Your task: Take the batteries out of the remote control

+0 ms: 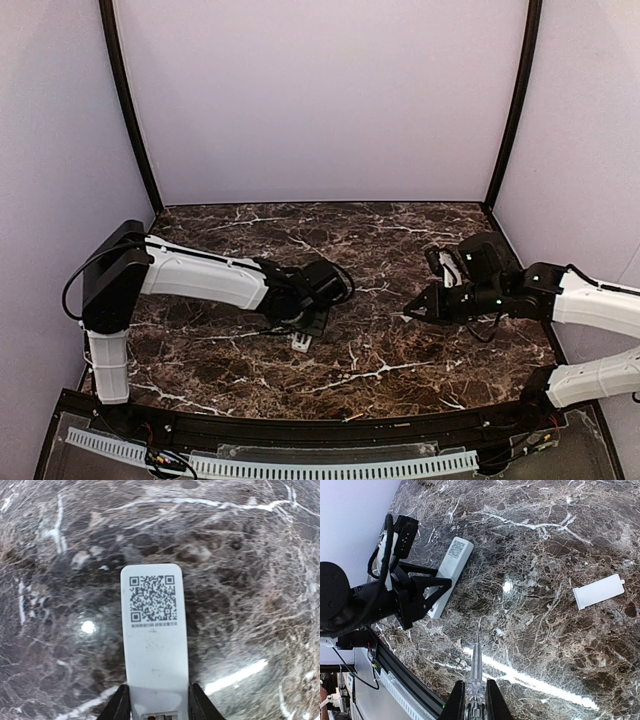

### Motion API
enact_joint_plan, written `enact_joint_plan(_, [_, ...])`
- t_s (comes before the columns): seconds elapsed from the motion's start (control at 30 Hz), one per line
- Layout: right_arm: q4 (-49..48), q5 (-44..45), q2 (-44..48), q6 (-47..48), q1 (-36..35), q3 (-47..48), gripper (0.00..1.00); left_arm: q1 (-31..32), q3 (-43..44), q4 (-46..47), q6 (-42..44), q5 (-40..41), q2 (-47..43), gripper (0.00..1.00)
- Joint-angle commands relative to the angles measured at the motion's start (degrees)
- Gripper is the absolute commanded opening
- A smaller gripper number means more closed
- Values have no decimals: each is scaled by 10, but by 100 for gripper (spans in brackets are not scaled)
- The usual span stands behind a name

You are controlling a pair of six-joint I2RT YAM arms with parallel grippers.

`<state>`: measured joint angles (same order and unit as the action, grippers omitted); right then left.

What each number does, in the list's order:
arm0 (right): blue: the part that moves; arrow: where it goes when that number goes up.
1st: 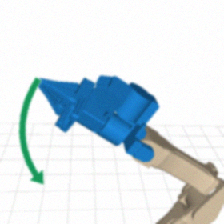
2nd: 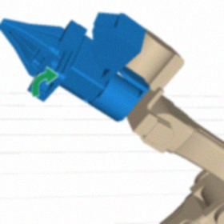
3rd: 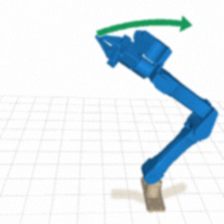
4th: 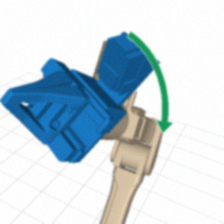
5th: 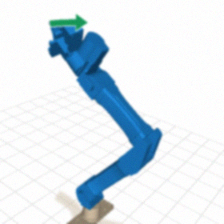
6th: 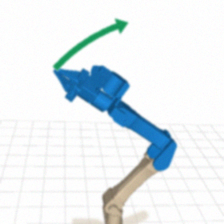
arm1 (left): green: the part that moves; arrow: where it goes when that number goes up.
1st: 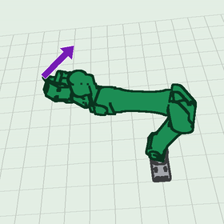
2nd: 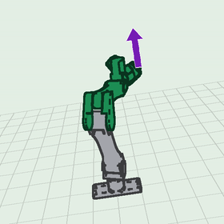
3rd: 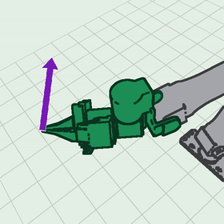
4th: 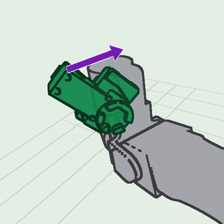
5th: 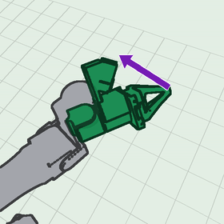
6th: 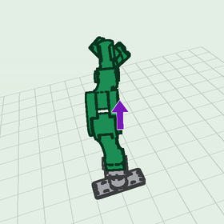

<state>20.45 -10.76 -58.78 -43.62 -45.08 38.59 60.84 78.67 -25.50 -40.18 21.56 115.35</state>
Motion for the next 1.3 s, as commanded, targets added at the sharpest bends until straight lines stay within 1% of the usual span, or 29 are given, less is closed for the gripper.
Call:
enact_joint_plan(0.0, [5, 15, 15, -1, -2, -3, 0, -40, -84, -1, 42, -11, -86, 34])
enact_joint_plan(0.13, [6, 21, 15, -2, -1, -4, 0, -82, -163, 22, 60, -12, -162, 34])
enact_joint_plan(0.4, [2, 20, -9, 4, -2, 8, 0, -175, -291, 45, 70, -26, -255, 35])
enact_joint_plan(0.57, [-2, 17, -26, 7, -2, 17, 0, -215, -342, 69, 74, -41, -274, 37])
enact_joint_plan(0.63, [-3, 15, -29, 7, -2, 19, 0, -222, -355, 81, 74, -52, -275, 37])
enact_joint_plan(0.7, [-4, 13, -32, 8, -2, 20, 0, -223, -366, 93, 76, -60, -277, 41])
enact_joint_plan(0.77, [-5, 9, -34, 10, -2, 20, 0, -224, -373, 102, 82, -66, -280, 48])
enact_joint_plan(0.83, [-10, 0, -39, 12, -2, 21, 0, -224, -376, 104, 91, -67, -287, 63])
enact_joint_plan(0.87, [-12, -8, -43, 16, -2, 22, 0, -223, -376, 102, 102, -67, -291, 67])
enact_joint_plan(0.9, [-14, -17, -48, 19, -2, 26, 0, -223, -375, 102, 109, -65, -301, 76])
enact_joint_plan(0.93, [-16, -31, -55, 25, -2, 30, 0, -223, -376, 101, 120, -62, -309, 80])
enact_joint_plan(0.97, [-17, -44, -62, 31, -1, 35, 0, -223, -377, 101, 132, -53, -328, 88])
enact_joint_plan(1.03, [-18, -77, -80, 48, 0, 50, 0, -223, -373, 100, 154, -41, -354, 95])
enact_joint_plan(1.1, [-17, -112, -101, 64, 0, 67, 0, -224, -358, 90, 181, -38, -372, 98])
enact_joint_plan(1.17, [-17, -147, -122, 80, 0, 85, 0, -223, -342, 84, 213, -53, -384, 99])
enact_joint_plan(1.27, [-16, -206, -158, 104, 0, 112, 0, -214, -332, 114, 262, -110, -400, 98])
